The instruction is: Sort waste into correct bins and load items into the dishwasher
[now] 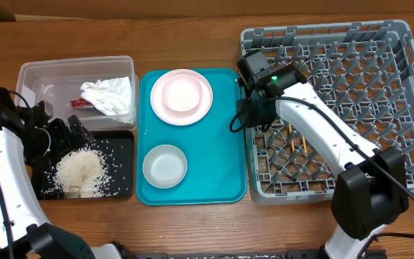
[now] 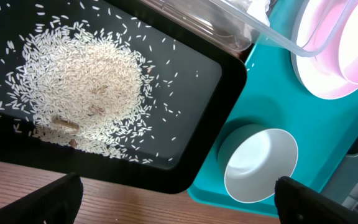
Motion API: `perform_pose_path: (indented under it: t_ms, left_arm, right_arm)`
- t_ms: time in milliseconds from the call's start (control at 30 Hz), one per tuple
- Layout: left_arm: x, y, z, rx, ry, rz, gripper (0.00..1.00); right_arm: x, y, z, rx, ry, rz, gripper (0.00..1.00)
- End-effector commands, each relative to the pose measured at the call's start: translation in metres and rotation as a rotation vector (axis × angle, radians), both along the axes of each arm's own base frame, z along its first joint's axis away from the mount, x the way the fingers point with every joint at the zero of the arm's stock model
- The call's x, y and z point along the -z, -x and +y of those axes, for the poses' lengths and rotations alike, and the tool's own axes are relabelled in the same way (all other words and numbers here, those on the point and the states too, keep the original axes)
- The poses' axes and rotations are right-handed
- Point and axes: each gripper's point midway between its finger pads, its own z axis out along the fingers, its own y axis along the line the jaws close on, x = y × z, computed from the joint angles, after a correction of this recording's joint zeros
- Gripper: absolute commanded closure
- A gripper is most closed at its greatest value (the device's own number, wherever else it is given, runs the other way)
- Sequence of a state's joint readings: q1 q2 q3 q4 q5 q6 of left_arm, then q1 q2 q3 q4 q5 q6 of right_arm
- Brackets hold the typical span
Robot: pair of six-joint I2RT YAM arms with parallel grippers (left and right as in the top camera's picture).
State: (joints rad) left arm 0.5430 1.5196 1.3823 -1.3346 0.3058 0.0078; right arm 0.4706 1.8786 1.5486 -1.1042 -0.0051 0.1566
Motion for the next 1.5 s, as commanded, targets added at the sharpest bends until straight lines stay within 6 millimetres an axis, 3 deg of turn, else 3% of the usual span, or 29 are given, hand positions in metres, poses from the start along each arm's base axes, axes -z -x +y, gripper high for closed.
perform_pose_path:
  t_ms: [0,667,933,1067,1200,1467]
  left_arm:
    - [-0.007,-0.005,0.0,0.022,-0.02,-0.026,0.0]
    - [-0.007,-0.005,0.0,0.022,-0.02,-0.026,0.0]
    - [-0.007,-0.005,0.0,0.022,-0.02,-0.026,0.0]
    - [-0.007,-0.005,0.0,0.022,-0.02,-0.026,0.0]
    - [-0.007,-0.005,0.0,0.022,-0.02,-0.026,0.0]
    - [-0.007,-0.005,0.0,0.022,-0.02,-0.026,0.0]
  right_arm:
    - [0.003,0.004,0.004,-0.001,-0.023,0.024,0.81]
    - [0.003,0.005,0.003,0.095,-0.036,0.04,0.85]
    - [0.003,0.004,0.004,0.099,-0.039,0.036,0.93]
    - [0.003,0.003,0.005,0.103,-0.043,0.03,0.93]
    - [0.003,0.004,0.004,0.102,-0.04,0.034,0.81]
    - [0.015,0.004,0.004,0.102,-0.042,0.029,0.82]
